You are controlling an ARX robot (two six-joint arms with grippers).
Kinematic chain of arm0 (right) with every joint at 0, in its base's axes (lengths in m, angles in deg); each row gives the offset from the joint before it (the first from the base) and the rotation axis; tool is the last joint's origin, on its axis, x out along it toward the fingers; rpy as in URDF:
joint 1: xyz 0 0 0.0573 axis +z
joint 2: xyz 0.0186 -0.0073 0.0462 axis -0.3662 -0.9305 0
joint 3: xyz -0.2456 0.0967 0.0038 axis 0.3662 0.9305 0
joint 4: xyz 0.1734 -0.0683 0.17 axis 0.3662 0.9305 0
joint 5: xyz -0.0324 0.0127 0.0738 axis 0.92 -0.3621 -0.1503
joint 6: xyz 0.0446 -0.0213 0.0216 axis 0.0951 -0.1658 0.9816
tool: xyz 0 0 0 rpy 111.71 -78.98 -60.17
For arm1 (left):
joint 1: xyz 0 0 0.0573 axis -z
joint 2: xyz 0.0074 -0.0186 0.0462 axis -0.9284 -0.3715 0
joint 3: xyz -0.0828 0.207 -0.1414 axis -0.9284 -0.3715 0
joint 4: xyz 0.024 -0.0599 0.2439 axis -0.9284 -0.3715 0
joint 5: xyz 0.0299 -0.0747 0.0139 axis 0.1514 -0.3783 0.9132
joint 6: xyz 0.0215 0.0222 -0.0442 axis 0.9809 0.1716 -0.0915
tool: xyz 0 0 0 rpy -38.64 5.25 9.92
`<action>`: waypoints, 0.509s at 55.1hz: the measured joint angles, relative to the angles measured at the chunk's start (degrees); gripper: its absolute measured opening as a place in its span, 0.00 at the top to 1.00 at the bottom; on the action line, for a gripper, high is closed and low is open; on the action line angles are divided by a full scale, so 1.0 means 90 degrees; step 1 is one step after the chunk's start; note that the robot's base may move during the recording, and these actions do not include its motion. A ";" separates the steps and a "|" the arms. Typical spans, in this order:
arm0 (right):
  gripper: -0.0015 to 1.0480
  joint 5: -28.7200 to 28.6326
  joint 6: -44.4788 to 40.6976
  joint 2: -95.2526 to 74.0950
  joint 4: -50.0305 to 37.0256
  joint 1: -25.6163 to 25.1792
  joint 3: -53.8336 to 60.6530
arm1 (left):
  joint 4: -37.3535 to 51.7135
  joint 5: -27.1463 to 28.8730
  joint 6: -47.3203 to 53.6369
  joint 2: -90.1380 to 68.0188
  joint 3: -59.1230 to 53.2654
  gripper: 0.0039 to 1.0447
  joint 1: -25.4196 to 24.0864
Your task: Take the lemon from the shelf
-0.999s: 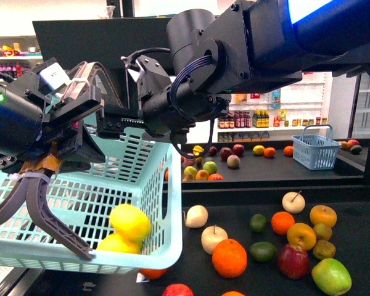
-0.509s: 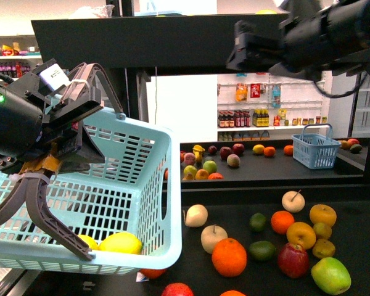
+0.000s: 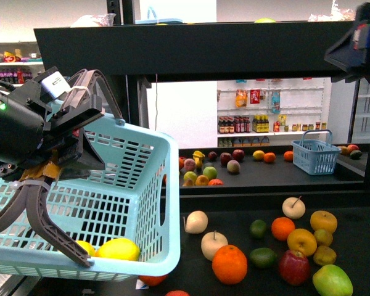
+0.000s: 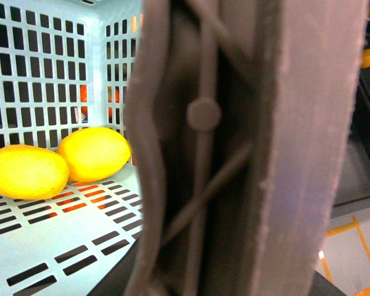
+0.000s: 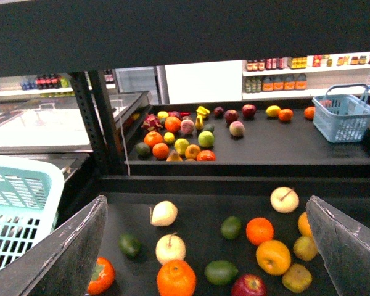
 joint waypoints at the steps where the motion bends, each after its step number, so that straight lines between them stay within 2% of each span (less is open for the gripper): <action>1: 0.07 0.0036 -0.0002 0.0056 -0.0041 0.0000 0.0080 | 0.0000 0.0000 0.0000 0.0000 0.0000 0.73 0.0000; 10: 0.08 0.0379 0.0151 0.1292 -0.0233 0.0092 0.1452 | 0.0000 -0.0019 0.0002 0.0000 0.0000 0.73 0.0000; 16: 0.23 0.0469 -0.0206 0.1673 0.0520 0.0090 0.1647 | 0.0000 -0.0024 -0.0002 0.0000 0.0000 0.73 0.0000; 21: 0.36 0.0466 -0.0342 0.1943 0.0427 0.0090 0.2147 | 0.0000 -0.0019 0.0005 0.0000 0.0000 0.73 0.0000; 28: 0.61 0.0469 -0.0437 0.2404 0.0160 0.0090 0.2946 | 0.0000 -0.0010 0.0005 0.0000 0.0000 0.73 0.0000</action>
